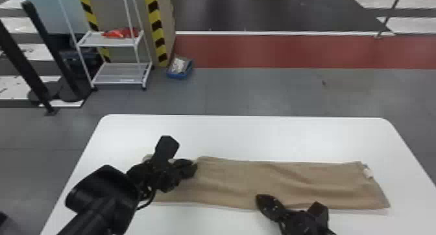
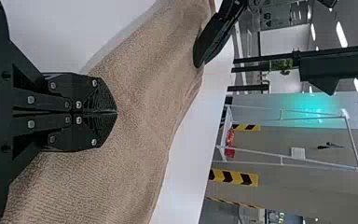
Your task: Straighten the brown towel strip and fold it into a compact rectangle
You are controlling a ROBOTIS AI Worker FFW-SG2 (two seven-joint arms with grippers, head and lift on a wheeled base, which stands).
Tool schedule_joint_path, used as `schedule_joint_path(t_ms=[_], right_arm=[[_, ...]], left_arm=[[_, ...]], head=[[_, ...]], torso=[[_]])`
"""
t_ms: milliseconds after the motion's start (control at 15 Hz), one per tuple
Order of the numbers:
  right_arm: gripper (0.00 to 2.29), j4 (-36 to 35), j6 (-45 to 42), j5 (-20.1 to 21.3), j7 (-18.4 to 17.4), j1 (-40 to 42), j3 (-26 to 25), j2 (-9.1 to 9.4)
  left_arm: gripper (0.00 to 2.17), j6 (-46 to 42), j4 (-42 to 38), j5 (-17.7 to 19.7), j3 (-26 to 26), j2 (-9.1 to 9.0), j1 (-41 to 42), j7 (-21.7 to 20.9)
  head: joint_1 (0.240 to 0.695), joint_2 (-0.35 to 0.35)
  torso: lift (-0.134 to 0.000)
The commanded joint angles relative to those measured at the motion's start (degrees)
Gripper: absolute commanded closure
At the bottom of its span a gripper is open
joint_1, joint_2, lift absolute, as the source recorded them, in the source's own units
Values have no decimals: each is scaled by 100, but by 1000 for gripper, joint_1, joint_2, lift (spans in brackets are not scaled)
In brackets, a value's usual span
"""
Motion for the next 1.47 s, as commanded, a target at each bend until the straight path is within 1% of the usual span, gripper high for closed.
schedule_joint_path(t_ms=[0, 200, 533, 600, 667, 733, 800, 1000, 1133, 1267, 1400], right_arm=[[1949, 4, 68, 9, -8, 2, 0, -1], [1949, 4, 139, -8, -8, 2, 0, -1], [1949, -49, 121, -131, -8, 19, -8, -1], [1949, -84, 139, -140, -8, 10, -17, -1], [1949, -84, 139, -167, -8, 10, -17, -1], [1949, -92, 139, -167, -8, 10, -26, -1], [1949, -92, 121, -175, -8, 10, -44, -1], [1949, -110, -20, -325, 1, 28, -96, -18], [1949, -216, -90, -474, 10, 81, -114, -53], [1949, -312, -107, -545, 98, 89, -219, -62], [1949, -470, -90, -624, 185, 125, -334, -62]], left_arm=[[998, 5, -2, 35, 18, 0, 0, 68], [998, 5, 7, 96, 35, 0, -26, 129], [994, 5, 42, 8, -9, 27, -44, 305], [805, 23, 42, 17, -9, 35, -44, 305], [424, 23, 42, 35, -9, 62, -35, 287], [194, 23, 33, 26, -9, 71, -26, 296], [134, 23, 42, 26, 0, 79, -26, 296], [137, -12, 25, 52, 70, 106, -9, 323], [140, -48, -54, 70, 325, 150, 97, 323], [154, -48, -142, 114, 501, 211, 158, 314], [154, -30, -274, 140, 554, 255, 272, 314]], head=[[695, 26], [695, 29], [695, 33], [695, 34], [695, 35], [695, 36], [695, 38], [695, 39], [695, 40], [695, 45], [695, 53]], torso=[[0], [0], [0], [0], [0], [0], [0], [0], [0], [0], [0]])
